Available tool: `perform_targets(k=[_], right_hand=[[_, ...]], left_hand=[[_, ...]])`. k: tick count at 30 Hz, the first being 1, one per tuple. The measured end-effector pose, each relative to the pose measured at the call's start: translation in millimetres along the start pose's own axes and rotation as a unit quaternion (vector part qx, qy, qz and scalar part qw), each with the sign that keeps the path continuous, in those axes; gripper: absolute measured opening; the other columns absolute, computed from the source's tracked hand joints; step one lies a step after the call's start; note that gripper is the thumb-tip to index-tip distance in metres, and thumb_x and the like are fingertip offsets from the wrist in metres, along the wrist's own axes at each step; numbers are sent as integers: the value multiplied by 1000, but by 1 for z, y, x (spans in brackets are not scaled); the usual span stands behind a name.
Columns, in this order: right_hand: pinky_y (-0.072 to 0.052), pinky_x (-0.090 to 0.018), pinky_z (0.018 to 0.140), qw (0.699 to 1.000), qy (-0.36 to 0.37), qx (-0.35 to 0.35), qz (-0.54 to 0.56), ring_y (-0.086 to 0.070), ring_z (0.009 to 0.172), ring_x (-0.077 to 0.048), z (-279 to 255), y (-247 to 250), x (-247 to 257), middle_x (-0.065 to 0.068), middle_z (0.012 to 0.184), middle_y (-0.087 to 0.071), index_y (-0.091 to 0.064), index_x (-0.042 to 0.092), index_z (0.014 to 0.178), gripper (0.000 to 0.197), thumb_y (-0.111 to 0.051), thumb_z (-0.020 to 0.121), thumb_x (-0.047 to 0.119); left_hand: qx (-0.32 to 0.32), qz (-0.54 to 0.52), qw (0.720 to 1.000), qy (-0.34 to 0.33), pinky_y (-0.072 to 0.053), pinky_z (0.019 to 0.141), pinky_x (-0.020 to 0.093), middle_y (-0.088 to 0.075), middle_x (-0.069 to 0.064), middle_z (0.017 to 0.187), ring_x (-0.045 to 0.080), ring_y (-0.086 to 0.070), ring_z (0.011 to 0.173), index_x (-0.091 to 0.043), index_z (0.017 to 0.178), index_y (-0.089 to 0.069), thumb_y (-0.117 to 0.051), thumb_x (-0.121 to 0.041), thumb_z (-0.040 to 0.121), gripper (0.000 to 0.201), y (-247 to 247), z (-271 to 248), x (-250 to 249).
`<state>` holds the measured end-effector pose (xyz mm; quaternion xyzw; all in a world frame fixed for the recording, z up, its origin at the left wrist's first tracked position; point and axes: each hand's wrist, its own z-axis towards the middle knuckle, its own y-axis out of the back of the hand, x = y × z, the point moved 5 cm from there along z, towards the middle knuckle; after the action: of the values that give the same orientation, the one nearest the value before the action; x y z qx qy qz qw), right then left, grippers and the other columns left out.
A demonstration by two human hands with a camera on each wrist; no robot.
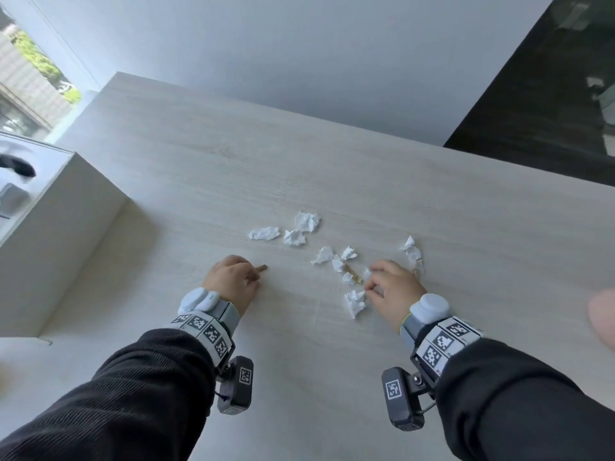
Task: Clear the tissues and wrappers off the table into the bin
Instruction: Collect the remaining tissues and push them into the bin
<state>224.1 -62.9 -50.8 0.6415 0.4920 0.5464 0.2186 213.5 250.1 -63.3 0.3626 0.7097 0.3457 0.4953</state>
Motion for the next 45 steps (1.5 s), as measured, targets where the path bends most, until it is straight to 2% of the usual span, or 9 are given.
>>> perform_targets(k=[6,11,17,21,25,28,31,36,45], right_hand=[[-44,-28,76,999,-35,28,1,-58,92,-15,-2,4,-11,8,98,-59,-65,22,99,14,-55,90,17],[-48,-29,80,977,-127,-121,124,-57,80,-8,3,43,-47,8,91,-58,-62,28,112,31,-61,85,13],[-36,4,61,972,-157,-59,166,-52,84,-1,11,53,-64,4,118,-36,-53,45,115,52,-65,83,6],[-37,-17,81,986,-150,-18,75,-51,96,-11,13,41,-75,6,115,-40,-63,34,117,37,-67,85,15],[-38,-24,71,991,-125,-35,43,-56,84,-19,12,37,-80,3,100,-52,-71,16,88,5,-67,85,16],[-37,-25,64,993,-111,-29,33,-55,80,-20,12,36,-77,3,91,-55,-69,16,83,6,-65,86,16],[-38,-25,65,993,-94,-50,58,-55,80,-20,13,36,-67,4,86,-55,-69,14,82,7,-65,86,17],[-43,-27,78,998,-23,-4,61,-57,88,-13,15,20,-30,12,115,-52,-69,14,87,6,-65,87,18],[-45,-38,92,992,96,71,-42,-46,124,-25,30,-6,21,12,154,-33,-66,21,87,8,-59,85,17]], left_hand=[[11,-38,999,-29,-43,71,20,-65,-12,85,10,-63,81,-33,91,-65,-70,-22,83,14,3,16,-17],[-23,-45,997,-51,-47,76,26,-61,-4,107,11,-62,79,-25,123,-63,-69,-20,86,38,13,52,-37],[66,61,996,-26,-51,84,35,-52,1,129,20,-61,93,-32,133,-56,-64,-24,88,46,3,77,-43],[43,61,996,-42,-40,74,28,-61,-3,98,19,-57,87,-26,101,-74,-67,-28,87,16,2,80,-42],[40,15,997,-69,-41,74,26,-64,-5,90,19,-62,87,-26,84,-77,-72,-22,83,6,2,78,-46],[35,-21,989,-139,-47,74,28,-64,-6,97,15,-62,82,-26,80,-77,-77,-21,80,5,7,74,-63],[58,23,979,-192,-45,96,39,-57,-12,129,17,-54,110,-35,76,-75,-77,-31,79,5,7,72,-81],[139,113,958,-223,-33,112,52,-38,-18,153,18,-26,144,-46,67,-62,-73,-36,78,19,-16,73,-101],[120,44,963,-237,-48,85,32,-67,-2,112,23,-63,101,-23,99,-70,-71,-22,80,19,-39,54,-111]])
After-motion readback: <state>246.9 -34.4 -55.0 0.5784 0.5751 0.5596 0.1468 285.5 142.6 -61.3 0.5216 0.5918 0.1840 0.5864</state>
